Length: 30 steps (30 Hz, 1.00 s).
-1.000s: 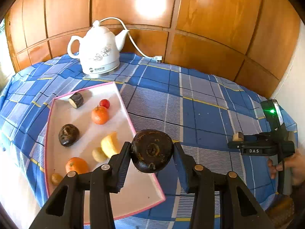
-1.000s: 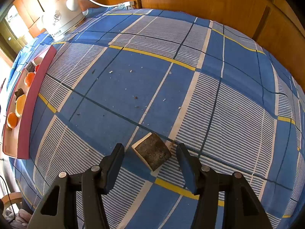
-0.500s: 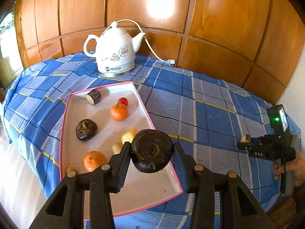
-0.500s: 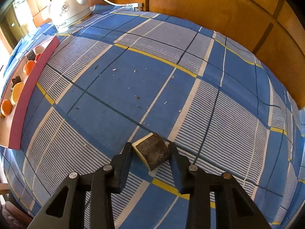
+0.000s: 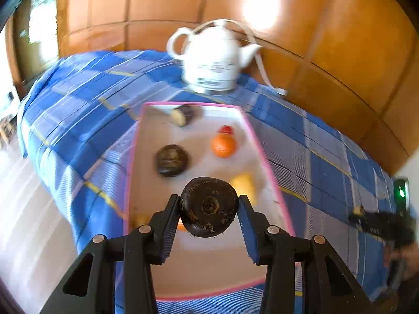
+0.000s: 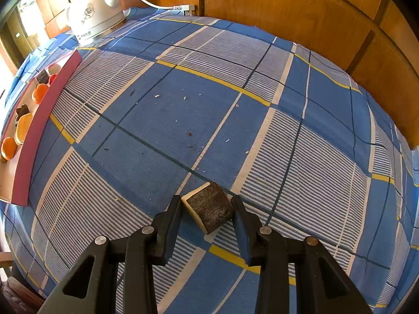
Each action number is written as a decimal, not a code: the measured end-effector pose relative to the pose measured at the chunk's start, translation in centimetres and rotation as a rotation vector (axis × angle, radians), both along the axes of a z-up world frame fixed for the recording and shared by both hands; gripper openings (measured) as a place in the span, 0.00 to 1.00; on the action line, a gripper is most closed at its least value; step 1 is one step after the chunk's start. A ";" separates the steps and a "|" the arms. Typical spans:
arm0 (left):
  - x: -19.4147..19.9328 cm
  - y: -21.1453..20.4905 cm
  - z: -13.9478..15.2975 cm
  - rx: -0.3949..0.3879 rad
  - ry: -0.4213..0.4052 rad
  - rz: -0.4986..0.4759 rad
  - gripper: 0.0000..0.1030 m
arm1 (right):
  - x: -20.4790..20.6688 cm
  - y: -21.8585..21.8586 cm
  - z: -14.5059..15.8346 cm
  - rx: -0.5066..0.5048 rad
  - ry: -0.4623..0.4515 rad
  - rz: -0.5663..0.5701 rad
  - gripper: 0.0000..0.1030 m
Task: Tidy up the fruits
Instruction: 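Drop the dark fruit into the tray with the left tool while the right tool holds the cut piece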
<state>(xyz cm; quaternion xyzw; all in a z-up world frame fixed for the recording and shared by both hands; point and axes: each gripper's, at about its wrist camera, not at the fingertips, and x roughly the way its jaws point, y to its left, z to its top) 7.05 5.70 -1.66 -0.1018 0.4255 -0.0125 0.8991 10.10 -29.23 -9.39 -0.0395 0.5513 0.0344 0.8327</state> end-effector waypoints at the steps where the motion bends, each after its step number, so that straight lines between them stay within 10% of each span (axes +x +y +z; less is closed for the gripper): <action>1: 0.2 0.6 -0.1 -0.008 0.005 0.011 0.43 | 0.0 0.0 0.0 0.000 0.001 0.000 0.37; 18: 7.0 -0.5 -3.1 0.000 0.063 0.008 0.49 | 0.1 0.0 -0.1 0.004 -0.001 0.002 0.37; 30: 4.0 -1.5 -1.6 0.092 -0.005 0.013 0.63 | 0.2 0.1 -0.1 -0.004 -0.006 0.006 0.37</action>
